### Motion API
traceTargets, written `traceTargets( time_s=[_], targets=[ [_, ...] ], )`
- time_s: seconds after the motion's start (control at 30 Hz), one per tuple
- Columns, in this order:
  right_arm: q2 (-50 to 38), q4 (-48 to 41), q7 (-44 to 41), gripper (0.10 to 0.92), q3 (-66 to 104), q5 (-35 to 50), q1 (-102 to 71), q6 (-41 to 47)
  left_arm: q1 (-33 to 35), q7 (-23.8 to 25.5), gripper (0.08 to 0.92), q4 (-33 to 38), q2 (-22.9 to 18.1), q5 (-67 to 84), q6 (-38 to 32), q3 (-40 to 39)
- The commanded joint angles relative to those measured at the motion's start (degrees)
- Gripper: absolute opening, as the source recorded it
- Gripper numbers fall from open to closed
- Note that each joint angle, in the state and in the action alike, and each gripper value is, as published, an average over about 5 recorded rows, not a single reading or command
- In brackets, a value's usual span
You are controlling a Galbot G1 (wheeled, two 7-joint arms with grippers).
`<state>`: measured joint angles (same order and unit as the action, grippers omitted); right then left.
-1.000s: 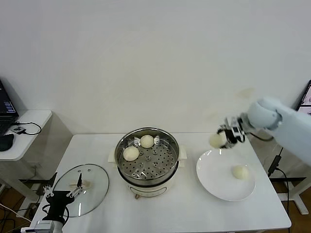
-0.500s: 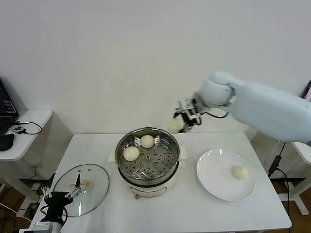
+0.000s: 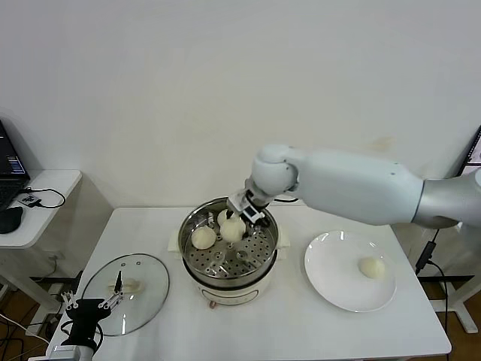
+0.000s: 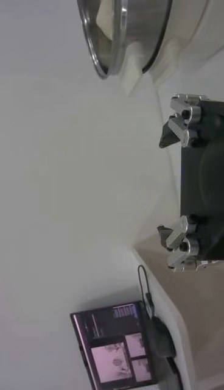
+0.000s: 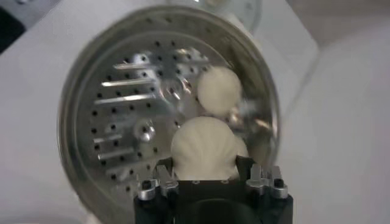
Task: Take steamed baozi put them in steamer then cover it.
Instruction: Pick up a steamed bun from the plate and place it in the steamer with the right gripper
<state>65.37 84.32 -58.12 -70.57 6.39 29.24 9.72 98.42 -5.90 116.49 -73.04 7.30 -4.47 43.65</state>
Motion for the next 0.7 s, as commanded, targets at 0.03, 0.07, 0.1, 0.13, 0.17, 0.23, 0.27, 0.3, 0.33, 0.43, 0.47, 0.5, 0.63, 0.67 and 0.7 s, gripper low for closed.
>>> traceTargets(
  time_s=[0.03, 0.07, 0.1, 0.13, 0.17, 0.23, 0.27, 0.3, 0.33, 0.43, 0.47, 0.5, 0.63, 0.67, 0.7],
  targets=[
    [3.7, -0.3, -1.3, 0.646, -2.6, -4.5, -1.6, -9.8, -0.2, 0.0, 0.823, -0.1, -0.1, 0.0, 0.0, 0.0],
    [3.7, 0.0, -1.3, 0.648, -2.6, -4.7, -1.7, -10.2, -0.2, 0.0, 0.823, -0.2, -0.1, 0.0, 0.0, 0.0],
    [3.7, 0.4, -1.3, 0.649, -2.7, -4.8, -1.8, -10.6, -0.2, 0.0, 0.823, -0.2, -0.1, 0.0, 0.0, 0.1],
    [3.7, 0.7, -1.3, 0.651, -2.8, -4.8, -1.9, -10.8, -0.2, 0.0, 0.823, -0.2, -0.1, 0.1, 0.0, 0.1],
    [3.8, 1.1, -1.2, 0.651, -2.8, -4.9, -2.0, -11.1, -0.2, 0.0, 0.823, -0.2, -0.2, 0.1, -0.1, 0.1],
    [3.9, 1.6, -1.2, 0.651, -3.0, -5.3, -2.0, -11.7, -0.3, -0.1, 0.823, -0.3, -0.2, 0.1, -0.1, 0.1],
    [4.0, 1.7, -1.2, 0.651, -3.1, -5.6, -2.0, -12.0, -0.3, -0.1, 0.823, -0.4, -0.3, 0.1, -0.1, 0.1],
    [4.1, 1.7, -1.3, 0.651, -3.2, -6.0, -2.0, -12.4, -0.3, -0.1, 0.823, -0.4, -0.3, 0.1, -0.2, 0.1],
    [4.2, 1.6, -1.3, 0.652, -3.2, -6.3, -2.0, -12.7, -0.3, -0.1, 0.823, -0.4, -0.3, 0.1, -0.2, 0.1],
    [4.4, 1.1, -1.3, 0.655, -3.3, -6.5, -1.9, -13.4, -0.3, -0.1, 0.823, -0.5, -0.3, 0.2, -0.3, 0.1],
    [4.4, 1.0, -1.3, 0.656, -3.3, -6.4, -1.9, -13.5, -0.3, -0.1, 0.823, -0.5, -0.3, 0.2, -0.3, 0.1],
    [4.4, 1.0, -1.3, 0.658, -3.3, -6.4, -1.9, -13.6, -0.3, -0.1, 0.823, -0.5, -0.3, 0.2, -0.4, 0.1],
    [4.4, 0.9, -0.4, 0.67, -3.3, -6.5, -2.0, -14.0, -0.2, -0.2, 0.823, -0.6, -0.4, 0.1, -0.5, 0.1],
    [4.3, 0.9, -0.1, 0.683, -3.3, -6.4, -2.0, -14.1, -0.2, -0.2, 0.823, -0.6, -0.4, 0.1, -0.6, 0.1],
    [4.2, 1.0, 0.1, 0.705, -3.2, -6.4, -1.9, -14.3, -0.2, -0.2, 0.823, -0.6, -0.4, 0.1, -0.6, 0.1]
  ],
)
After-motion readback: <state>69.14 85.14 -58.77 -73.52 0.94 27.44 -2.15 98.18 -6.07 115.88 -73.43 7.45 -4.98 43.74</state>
